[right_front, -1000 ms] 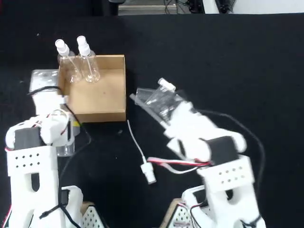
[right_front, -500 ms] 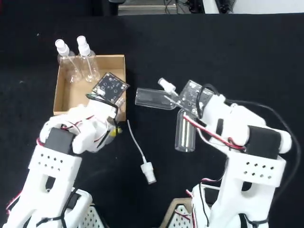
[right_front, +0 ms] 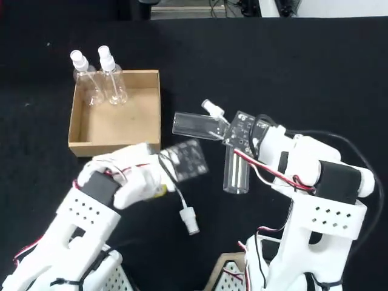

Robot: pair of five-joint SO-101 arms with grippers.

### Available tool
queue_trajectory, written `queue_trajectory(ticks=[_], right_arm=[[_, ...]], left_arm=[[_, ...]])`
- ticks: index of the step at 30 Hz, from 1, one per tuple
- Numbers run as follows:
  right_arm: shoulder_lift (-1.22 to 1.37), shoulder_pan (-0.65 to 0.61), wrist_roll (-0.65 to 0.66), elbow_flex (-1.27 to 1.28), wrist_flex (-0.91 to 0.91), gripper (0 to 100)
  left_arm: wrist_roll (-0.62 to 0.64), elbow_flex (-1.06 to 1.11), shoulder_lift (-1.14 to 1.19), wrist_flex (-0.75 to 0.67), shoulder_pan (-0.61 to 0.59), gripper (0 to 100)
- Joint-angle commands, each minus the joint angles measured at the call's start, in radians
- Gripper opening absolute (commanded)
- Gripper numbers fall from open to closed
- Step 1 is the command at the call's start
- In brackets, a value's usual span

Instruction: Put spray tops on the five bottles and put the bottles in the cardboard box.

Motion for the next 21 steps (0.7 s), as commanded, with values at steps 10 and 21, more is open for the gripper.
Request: queue_trajectory(ticks=[10, 21], right_arm=[[0.001, 0.003, 0.152, -0.047, 0.032, 1.1], [-0.159, -0.078, 0.146, 0.076, 0.034, 1.1]], left_arm=[[-0.087, 0.056, -0.011, -0.21, -0.048, 3], [-0.08, 0.114, -0.011, -0.278, -0.033, 3]])
